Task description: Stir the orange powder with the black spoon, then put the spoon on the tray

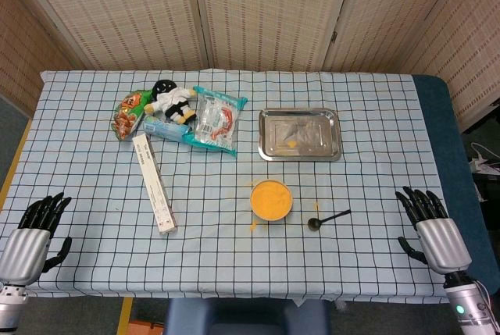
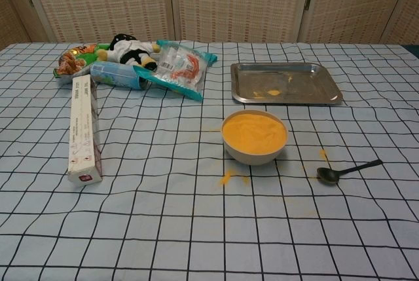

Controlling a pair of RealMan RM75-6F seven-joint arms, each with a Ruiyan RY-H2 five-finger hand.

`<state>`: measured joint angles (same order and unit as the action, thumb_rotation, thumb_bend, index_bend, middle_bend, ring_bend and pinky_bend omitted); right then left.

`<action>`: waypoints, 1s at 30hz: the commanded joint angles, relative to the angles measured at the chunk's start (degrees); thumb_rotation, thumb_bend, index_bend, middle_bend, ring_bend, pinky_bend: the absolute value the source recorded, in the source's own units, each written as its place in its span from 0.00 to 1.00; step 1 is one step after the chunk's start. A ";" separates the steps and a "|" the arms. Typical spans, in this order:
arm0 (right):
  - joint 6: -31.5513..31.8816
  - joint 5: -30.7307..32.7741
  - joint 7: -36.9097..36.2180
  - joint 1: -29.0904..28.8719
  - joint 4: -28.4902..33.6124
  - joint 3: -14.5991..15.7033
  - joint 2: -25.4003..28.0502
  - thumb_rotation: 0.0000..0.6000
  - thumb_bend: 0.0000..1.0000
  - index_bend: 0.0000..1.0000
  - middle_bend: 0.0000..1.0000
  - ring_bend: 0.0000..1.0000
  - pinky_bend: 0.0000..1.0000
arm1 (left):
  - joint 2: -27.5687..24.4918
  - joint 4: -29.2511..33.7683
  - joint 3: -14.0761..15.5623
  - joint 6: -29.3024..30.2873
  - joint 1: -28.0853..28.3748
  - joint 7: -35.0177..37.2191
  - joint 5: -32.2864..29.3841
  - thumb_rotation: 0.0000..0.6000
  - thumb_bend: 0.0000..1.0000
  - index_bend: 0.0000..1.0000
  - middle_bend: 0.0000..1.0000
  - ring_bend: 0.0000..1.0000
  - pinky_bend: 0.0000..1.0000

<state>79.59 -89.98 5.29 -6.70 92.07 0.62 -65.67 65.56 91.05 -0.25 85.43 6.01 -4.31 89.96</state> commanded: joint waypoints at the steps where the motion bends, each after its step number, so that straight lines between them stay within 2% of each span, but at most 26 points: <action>1: -0.95 0.25 0.78 -0.42 0.28 0.12 -0.18 1.00 0.24 0.00 0.00 0.00 0.00 | -0.36 0.49 0.09 0.10 -0.15 -0.02 0.02 1.00 0.45 0.00 0.00 0.00 0.08; 6: -5.17 -1.21 2.22 -3.92 0.78 -0.34 -0.80 1.00 0.24 0.02 0.00 0.00 0.00 | -0.72 0.55 0.05 0.18 -0.18 0.97 0.03 1.00 0.45 0.00 0.00 0.00 0.08; 13: -15.61 -1.86 2.95 -12.30 0.15 -2.22 -3.37 1.00 0.24 0.30 0.00 0.00 0.00 | -1.03 0.52 0.14 0.14 -0.09 1.91 0.39 1.00 0.45 0.00 0.00 0.00 0.08; 18: -20.92 -1.84 2.13 -16.96 -4.04 -2.85 -8.31 1.00 0.24 0.42 0.00 0.00 0.00 | -1.28 0.56 0.29 -0.26 -0.03 2.54 0.30 1.00 0.45 0.00 0.00 0.00 0.08; 24: -23.02 -1.04 1.31 -19.32 -9.82 -2.75 -14.27 1.00 0.24 0.43 0.00 0.00 0.00 | -1.59 0.65 0.38 -1.83 0.38 3.74 -0.59 1.00 0.45 0.00 0.00 0.00 0.08; 30: -24.68 0.34 1.80 -20.48 -13.81 -2.12 -17.76 1.00 0.25 0.44 0.00 0.00 0.00 | -1.73 0.40 0.24 -2.27 0.56 4.11 -1.06 1.00 0.45 0.00 0.00 0.00 0.08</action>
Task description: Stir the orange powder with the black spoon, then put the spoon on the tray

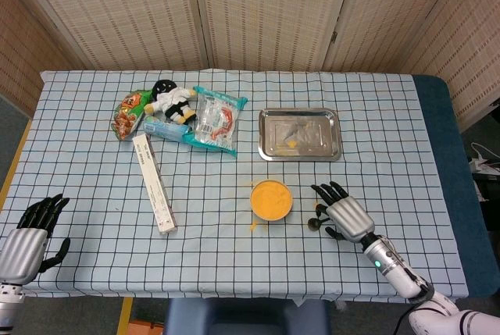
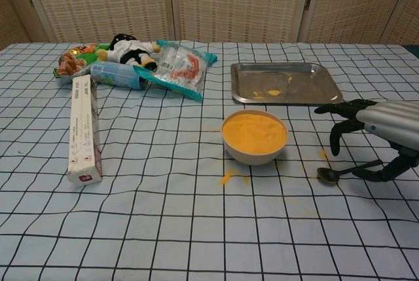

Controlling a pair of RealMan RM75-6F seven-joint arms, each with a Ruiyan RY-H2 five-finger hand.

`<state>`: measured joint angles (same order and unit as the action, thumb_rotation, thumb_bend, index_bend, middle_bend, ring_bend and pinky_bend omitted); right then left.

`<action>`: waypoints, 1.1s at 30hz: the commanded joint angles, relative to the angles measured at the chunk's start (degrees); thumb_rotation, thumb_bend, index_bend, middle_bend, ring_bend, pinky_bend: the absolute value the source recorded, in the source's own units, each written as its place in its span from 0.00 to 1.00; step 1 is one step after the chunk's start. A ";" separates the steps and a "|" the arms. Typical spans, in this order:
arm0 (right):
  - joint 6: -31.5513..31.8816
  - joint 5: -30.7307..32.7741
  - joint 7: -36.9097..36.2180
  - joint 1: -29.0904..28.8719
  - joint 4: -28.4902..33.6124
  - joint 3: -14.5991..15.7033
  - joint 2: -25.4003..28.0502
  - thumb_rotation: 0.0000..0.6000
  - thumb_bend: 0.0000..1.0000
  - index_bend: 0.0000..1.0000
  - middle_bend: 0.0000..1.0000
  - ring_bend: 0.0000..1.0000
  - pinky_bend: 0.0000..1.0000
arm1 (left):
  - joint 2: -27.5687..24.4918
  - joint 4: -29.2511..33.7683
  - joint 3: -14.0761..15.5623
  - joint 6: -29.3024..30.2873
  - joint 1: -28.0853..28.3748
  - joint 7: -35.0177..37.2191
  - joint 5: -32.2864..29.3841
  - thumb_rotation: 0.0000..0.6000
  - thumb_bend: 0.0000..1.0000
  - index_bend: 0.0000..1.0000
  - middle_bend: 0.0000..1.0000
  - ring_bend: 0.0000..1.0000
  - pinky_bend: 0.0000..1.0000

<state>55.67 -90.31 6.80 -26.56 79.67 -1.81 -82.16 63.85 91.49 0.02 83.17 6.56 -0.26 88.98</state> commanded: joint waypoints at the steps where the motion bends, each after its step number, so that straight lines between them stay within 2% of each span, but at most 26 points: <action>1: -0.89 0.79 0.38 -0.76 -1.78 0.38 -1.59 1.00 0.25 0.44 0.00 0.00 0.00 | -0.01 -0.07 -0.08 0.01 0.00 0.10 -0.13 1.00 0.45 0.00 0.00 0.00 0.08; 20: -1.36 3.54 2.22 -1.96 -5.81 1.30 -4.58 1.00 0.34 0.48 0.00 0.00 0.00 | -0.22 0.00 0.11 -0.29 0.08 -0.08 -0.12 1.00 0.45 0.00 0.00 0.00 0.08; 33: -0.60 4.73 2.88 -2.00 -6.79 1.70 -5.70 1.00 0.35 0.49 0.00 0.00 0.00 | -0.36 -0.15 0.17 -0.77 0.24 0.17 -0.34 1.00 0.44 0.00 0.00 0.00 0.08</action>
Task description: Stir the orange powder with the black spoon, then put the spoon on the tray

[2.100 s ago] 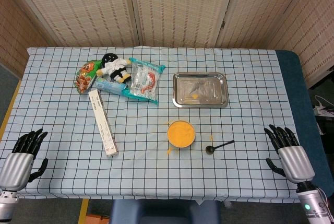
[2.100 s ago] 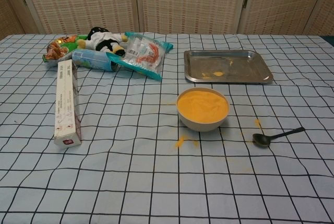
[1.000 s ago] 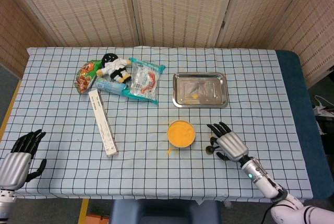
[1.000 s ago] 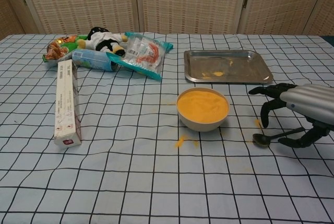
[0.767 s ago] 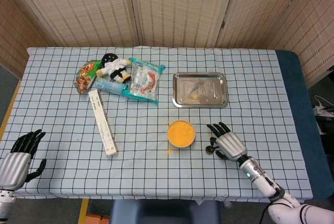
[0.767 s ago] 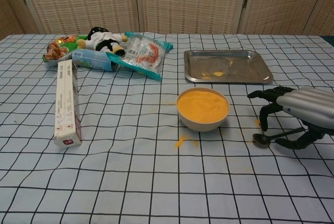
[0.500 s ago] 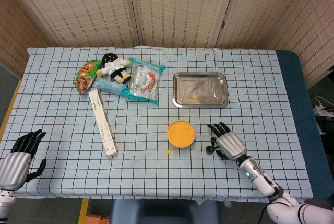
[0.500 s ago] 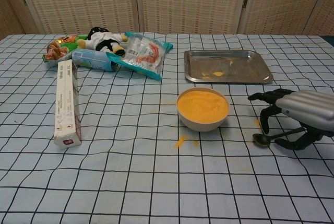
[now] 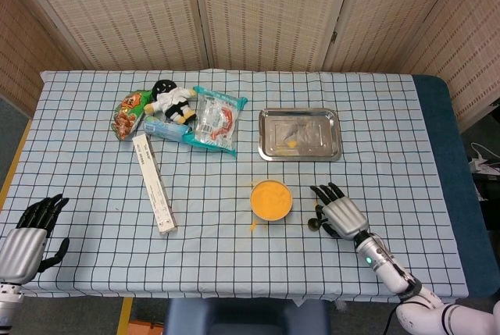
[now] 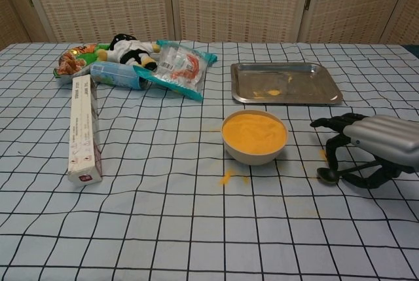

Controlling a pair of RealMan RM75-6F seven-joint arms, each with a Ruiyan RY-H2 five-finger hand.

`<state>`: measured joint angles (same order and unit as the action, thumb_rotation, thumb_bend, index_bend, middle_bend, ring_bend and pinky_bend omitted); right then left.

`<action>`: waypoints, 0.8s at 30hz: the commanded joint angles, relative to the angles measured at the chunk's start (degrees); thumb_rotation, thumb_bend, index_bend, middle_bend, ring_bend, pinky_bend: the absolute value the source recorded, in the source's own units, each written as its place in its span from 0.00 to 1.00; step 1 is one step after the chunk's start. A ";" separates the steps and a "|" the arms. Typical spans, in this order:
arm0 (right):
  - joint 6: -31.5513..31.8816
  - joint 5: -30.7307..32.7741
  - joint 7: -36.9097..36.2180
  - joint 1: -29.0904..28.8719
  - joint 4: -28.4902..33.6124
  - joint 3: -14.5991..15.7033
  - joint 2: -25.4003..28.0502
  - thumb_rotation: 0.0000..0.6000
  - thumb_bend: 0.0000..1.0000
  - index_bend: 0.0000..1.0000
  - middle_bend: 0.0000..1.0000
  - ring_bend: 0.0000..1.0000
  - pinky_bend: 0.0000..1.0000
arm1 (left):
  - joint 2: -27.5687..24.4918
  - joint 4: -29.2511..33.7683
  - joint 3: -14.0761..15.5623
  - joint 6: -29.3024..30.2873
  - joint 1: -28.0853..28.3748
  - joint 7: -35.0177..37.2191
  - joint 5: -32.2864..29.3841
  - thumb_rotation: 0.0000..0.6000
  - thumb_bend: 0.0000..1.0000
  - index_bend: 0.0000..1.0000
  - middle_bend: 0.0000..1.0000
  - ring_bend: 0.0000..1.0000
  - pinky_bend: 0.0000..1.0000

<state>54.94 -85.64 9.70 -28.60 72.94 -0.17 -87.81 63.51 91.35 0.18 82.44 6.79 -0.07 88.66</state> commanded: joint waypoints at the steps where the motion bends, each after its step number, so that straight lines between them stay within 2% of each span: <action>1: 0.20 0.06 -0.04 0.06 -0.08 0.13 -0.08 1.00 0.35 0.49 0.00 0.00 0.00 | -0.01 -0.02 0.02 -0.10 0.02 -0.02 -0.06 1.00 0.44 0.00 0.00 0.00 0.08; 9: 0.55 0.49 0.05 0.15 -0.56 0.43 -0.51 1.00 0.35 0.51 0.00 0.00 0.00 | -0.14 0.17 0.20 -0.63 0.22 -0.04 -0.06 1.00 0.44 0.00 0.00 0.00 0.08; 24: 1.97 1.03 0.83 0.42 -1.44 0.31 -1.77 1.00 0.35 0.60 0.00 0.00 0.00 | -0.27 -0.07 0.28 -0.53 0.23 0.47 0.11 1.00 0.44 0.00 0.00 0.00 0.08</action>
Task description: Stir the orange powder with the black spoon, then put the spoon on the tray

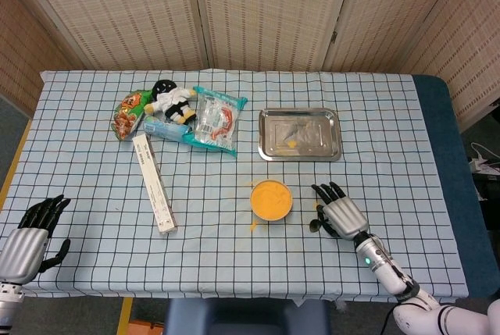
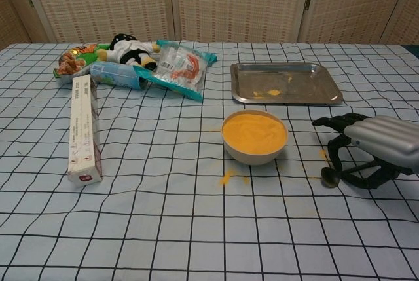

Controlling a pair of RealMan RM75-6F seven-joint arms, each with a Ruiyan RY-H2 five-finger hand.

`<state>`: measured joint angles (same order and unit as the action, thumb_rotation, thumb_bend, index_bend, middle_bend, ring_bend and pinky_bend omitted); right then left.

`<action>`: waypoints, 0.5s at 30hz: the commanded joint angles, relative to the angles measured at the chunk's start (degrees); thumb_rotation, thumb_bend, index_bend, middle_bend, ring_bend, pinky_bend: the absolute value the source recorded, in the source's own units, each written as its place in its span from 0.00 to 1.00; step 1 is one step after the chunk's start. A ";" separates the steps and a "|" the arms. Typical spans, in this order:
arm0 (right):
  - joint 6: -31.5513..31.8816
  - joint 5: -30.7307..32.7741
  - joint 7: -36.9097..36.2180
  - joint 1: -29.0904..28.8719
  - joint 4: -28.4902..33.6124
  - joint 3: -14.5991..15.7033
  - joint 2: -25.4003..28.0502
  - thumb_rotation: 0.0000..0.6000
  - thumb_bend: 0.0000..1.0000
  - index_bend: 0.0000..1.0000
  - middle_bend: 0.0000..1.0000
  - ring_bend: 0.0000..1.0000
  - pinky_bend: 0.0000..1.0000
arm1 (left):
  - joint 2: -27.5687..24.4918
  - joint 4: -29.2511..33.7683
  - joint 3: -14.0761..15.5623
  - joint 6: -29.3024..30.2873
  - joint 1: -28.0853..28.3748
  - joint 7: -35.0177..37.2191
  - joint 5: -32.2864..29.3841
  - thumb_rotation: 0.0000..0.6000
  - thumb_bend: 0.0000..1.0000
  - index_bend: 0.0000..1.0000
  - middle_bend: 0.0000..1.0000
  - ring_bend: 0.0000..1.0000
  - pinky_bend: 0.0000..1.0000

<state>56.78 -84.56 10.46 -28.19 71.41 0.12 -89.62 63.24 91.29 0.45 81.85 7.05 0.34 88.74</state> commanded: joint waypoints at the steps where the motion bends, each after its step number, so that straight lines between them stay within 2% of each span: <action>1: 0.23 -0.10 0.10 0.02 0.16 0.05 0.09 1.00 0.35 0.60 0.00 0.00 0.00 | -0.01 -0.01 0.01 0.11 -0.05 0.07 0.05 1.00 0.44 0.00 0.00 0.00 0.08; 12: 1.52 -0.10 0.62 0.22 1.62 -0.24 1.26 1.00 0.37 0.63 0.00 0.00 0.00 | -0.03 0.06 0.03 0.41 -0.12 0.12 0.26 1.00 0.44 0.00 0.00 0.00 0.08; 15: 4.29 -0.47 0.95 0.32 4.25 -1.75 3.34 1.00 0.37 0.63 0.00 0.00 0.00 | -0.06 0.04 0.05 0.47 -0.15 0.31 0.31 1.00 0.44 0.00 0.00 0.00 0.08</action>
<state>59.79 -84.80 11.19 -27.93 74.17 -0.77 -87.48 63.18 91.34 0.51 82.32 6.91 0.61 89.06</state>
